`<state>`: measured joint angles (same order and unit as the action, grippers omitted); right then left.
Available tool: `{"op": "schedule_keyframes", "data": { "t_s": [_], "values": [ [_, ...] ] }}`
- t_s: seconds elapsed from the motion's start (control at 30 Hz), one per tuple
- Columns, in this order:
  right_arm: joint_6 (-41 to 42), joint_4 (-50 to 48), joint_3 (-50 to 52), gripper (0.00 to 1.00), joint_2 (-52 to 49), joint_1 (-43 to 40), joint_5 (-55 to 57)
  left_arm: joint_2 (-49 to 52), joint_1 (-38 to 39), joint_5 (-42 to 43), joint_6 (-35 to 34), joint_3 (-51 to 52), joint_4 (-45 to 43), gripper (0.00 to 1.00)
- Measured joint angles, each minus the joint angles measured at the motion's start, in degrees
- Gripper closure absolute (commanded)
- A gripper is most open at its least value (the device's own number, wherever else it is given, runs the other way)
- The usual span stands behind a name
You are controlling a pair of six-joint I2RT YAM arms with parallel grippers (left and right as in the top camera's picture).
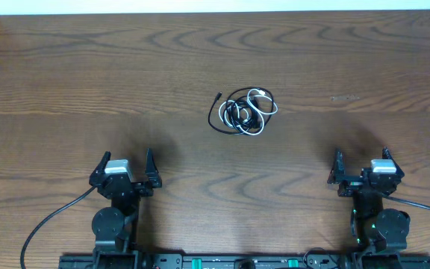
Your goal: Untangle cables
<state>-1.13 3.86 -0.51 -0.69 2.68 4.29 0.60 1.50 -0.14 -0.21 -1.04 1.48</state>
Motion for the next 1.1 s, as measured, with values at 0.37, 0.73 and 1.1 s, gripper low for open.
{"op": "schedule_keyframes", "data": {
  "t_s": [0.37,0.73,1.1],
  "values": [
    [21.33,-9.33,0.11,0.01,0.00,-0.15,-24.35,0.02,0.00,-0.04,0.00,-0.09,0.07,0.02],
    [40.87,-23.54,0.15,0.01,0.00,-0.20,-41.64,0.04,0.00,-0.07,0.00,-0.17,0.22,0.03],
    [33.16,-23.61,-19.10,0.01,-2.21,-2.08,-47.12,0.15,0.00,-0.22,0.00,-0.24,0.28,0.02]
  ]
}}
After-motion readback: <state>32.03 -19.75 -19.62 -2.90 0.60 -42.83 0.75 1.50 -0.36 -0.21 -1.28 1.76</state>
